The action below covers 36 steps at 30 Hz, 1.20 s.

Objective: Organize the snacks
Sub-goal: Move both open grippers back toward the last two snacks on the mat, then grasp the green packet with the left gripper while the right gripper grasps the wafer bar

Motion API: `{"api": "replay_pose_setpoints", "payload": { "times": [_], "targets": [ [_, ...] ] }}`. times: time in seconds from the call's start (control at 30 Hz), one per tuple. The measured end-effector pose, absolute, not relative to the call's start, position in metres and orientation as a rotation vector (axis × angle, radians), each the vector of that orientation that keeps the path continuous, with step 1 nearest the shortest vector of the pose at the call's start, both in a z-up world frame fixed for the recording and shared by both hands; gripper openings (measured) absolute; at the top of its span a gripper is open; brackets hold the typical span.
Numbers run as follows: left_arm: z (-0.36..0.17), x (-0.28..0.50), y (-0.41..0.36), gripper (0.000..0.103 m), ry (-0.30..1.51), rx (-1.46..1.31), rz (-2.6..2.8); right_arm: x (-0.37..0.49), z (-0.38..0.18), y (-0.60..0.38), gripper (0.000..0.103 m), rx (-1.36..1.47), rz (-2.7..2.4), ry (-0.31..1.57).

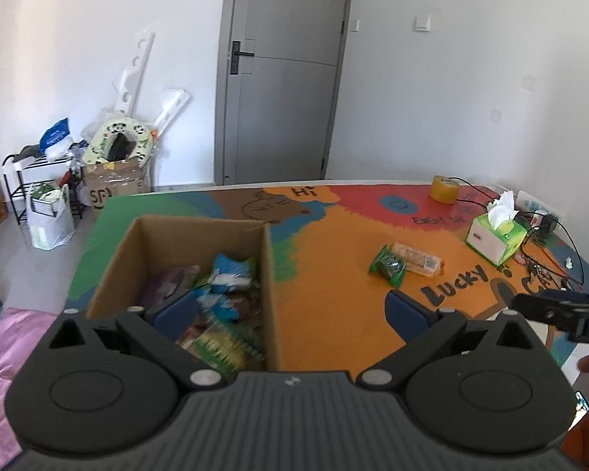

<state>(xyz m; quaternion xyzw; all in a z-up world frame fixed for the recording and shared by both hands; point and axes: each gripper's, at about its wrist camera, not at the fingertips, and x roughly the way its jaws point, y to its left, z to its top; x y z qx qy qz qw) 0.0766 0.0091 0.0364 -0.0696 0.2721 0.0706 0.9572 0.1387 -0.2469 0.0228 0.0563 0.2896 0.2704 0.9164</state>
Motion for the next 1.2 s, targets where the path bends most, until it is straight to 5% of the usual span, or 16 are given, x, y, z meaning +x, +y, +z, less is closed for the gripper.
{"api": "replay_pose_setpoints", "payload": {
  "times": [0.3, 0.7, 1.2],
  "targets": [
    [0.032, 0.118, -0.007, 0.1, 0.54, -0.153, 0.099, 0.181, 0.005, -0.251, 0.079, 0.149, 0.537, 0.625],
    [0.014, 0.179, -0.031, 0.08, 0.59, -0.148, 0.059, 0.235, -0.021, -0.255, 0.045, 0.179, 0.53, 0.677],
    [-0.014, 0.245, -0.054, 0.063, 0.673, -0.164, 0.066, 0.291, -0.036, -0.256, 0.047, 0.136, 0.552, 0.701]
  ]
}}
